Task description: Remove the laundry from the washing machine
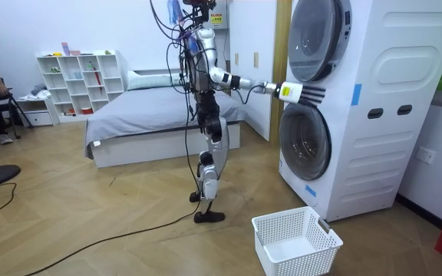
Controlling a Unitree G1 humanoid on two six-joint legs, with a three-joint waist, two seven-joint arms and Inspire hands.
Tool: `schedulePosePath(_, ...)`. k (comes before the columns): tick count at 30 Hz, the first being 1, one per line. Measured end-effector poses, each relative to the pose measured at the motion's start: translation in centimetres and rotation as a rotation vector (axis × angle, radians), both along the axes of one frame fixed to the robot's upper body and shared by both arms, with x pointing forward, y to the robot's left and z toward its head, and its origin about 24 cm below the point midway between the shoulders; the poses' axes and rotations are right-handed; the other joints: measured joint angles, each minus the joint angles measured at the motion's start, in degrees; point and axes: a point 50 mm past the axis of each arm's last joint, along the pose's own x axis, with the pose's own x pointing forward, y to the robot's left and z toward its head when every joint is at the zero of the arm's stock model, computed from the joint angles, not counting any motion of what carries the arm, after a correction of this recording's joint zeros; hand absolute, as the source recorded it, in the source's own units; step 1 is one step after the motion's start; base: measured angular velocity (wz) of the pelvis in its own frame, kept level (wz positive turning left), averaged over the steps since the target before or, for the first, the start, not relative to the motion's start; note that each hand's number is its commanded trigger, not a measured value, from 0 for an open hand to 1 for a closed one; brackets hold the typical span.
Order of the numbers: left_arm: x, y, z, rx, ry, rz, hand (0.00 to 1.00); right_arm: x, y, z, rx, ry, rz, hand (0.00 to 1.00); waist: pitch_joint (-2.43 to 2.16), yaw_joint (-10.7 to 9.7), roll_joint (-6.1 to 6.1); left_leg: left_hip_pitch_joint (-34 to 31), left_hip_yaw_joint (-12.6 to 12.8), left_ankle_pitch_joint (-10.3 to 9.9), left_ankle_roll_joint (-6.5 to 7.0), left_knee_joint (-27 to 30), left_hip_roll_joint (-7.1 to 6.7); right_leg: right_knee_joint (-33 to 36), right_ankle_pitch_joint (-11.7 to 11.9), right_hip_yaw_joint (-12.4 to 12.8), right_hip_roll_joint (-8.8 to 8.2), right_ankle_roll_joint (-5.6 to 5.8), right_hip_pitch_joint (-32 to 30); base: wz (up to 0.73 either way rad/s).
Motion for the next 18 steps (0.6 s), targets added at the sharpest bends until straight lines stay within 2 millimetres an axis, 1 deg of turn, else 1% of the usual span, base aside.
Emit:
schedulePosePath(1, 0.0, 0.1, 0.0, 0.001, -0.001, -0.001, 0.0, 0.5, 0.0, 1.0, -0.019, -0.04, 0.007, 0.0, 0.02, -0.04, -0.22, 0.01, 0.0, 0.0, 0.0, 0.0, 0.01, -0.03, 0.0, 0.0, 0.0, 0.0, 0.02, 0.0)
schedulePosePath(3, 0.0, 0.1, 0.0, 0.003, 0.0, -0.004, 0.0, 0.9, 0.0, 2.0, -0.04, -0.079, 0.008, 0.0, -0.08, -0.02, -0.46, 0.1, -0.03, 0.0, 0.0, -0.02, -0.02, -0.07, 0.01, -0.01, 0.0, 0.0, 0.17, 0.0)
schedulePosePath(5, 0.0, 0.1, 0.0, 0.003, 0.004, -0.003, 0.0, 1.1, 0.1, 2.6, -0.045, -0.106, 0.008, 0.0, -0.06, 0.1, -0.53, 0.23, -0.04, 0.0, 0.0, -0.03, -0.02, -0.09, 0.01, -0.1, -0.02, 0.0, 0.38, 0.04)
schedulePosePath(7, 0.1, 0.1, 0.0, 0.005, 0.002, -0.006, 0.0, 1.3, 0.3, 3.1, -0.048, -0.128, 0.002, 0.0, 0.03, 1.17, -0.42, 0.1, 0.01, 0.0, 0.0, -0.09, -0.02, -0.14, 0.01, -0.11, -0.02, 0.01, 0.21, 0.0)
schedulePosePath(8, 0.2, 0.1, 0.0, 0.005, 0.002, -0.006, 0.0, 1.4, 0.3, 3.2, -0.051, -0.131, 0.001, 0.0, 0.06, 1.35, -0.39, 0.08, 0.01, 0.0, 0.0, -0.1, -0.02, -0.12, 0.01, -0.08, -0.02, 0.01, 0.15, 0.0)
schedulePosePath(10, 0.1, 0.1, 0.0, 0.006, 0.008, -0.005, 0.0, 2.1, 0.5, 4.0, -0.075, -0.155, 0.002, 0.0, 0.3, 1.49, -0.1, -0.01, 0.01, 0.0, 0.0, -0.09, -0.01, -0.13, 0.01, -0.04, -0.01, 0.01, -0.01, 0.0)
schedulePosePath(12, -0.1, 0.1, 0.0, 0.008, 0.019, -0.001, 0.0, 2.6, 0.6, 4.8, -0.077, -0.183, -0.003, 0.0, 0.44, 1.5, 0.12, -0.03, 0.0, 0.0, 0.0, -0.07, 0.01, -0.13, 0.01, -0.03, 0.02, 0.01, -0.01, 0.0)
schedulePosePath(15, -0.4, 0.1, 0.0, 0.009, 0.027, 0.001, 0.0, 3.2, 0.8, 5.7, -0.078, -0.215, -0.002, 0.0, 0.46, 1.58, 0.14, -0.05, -0.11, 0.01, -0.02, 0.02, 0.03, -0.13, 0.01, -0.12, 0.02, 0.0, 0.12, 0.0)
schedulePosePath(18, -0.6, 0.1, 0.0, 0.009, 0.034, 0.003, 0.0, 3.5, 0.8, 6.0, -0.079, -0.227, 0.003, 0.0, 0.38, 1.58, 0.0, -0.04, -0.21, 0.01, -0.02, 0.08, -0.02, -0.12, 0.01, -0.15, -0.01, 0.0, 0.19, 0.0)
